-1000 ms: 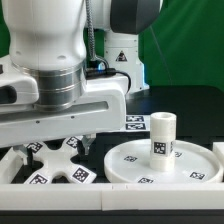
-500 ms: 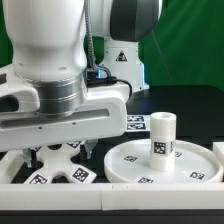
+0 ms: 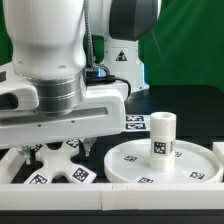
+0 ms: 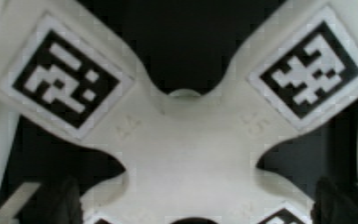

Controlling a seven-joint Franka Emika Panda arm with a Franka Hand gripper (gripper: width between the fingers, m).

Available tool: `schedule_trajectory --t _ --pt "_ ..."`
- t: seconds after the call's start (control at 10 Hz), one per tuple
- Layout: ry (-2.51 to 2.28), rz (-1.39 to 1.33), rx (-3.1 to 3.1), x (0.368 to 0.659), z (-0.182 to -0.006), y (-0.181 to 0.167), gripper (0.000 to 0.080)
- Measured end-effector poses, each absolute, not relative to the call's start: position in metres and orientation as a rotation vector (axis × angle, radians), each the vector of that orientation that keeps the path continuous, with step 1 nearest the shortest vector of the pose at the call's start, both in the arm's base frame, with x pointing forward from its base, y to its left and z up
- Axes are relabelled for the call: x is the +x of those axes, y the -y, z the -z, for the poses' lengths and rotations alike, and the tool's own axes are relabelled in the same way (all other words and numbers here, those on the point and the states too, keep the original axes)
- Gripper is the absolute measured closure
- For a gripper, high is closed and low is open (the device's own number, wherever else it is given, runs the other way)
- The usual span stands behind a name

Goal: Assemble round table

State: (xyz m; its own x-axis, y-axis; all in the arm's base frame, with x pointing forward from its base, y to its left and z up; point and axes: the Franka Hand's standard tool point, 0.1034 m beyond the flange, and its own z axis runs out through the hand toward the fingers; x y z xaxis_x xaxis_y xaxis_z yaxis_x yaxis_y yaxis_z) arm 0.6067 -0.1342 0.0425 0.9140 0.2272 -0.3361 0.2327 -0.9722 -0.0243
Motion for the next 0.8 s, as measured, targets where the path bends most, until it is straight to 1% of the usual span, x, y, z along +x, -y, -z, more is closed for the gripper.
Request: schedule_trajectory --t 0.6,0.8 --pt "-0.390 0.536 3.062 0.599 -0.027 0.137 0.0151" --pt "-0.393 0.537 3.062 0.599 -0.027 0.136 0.0151"
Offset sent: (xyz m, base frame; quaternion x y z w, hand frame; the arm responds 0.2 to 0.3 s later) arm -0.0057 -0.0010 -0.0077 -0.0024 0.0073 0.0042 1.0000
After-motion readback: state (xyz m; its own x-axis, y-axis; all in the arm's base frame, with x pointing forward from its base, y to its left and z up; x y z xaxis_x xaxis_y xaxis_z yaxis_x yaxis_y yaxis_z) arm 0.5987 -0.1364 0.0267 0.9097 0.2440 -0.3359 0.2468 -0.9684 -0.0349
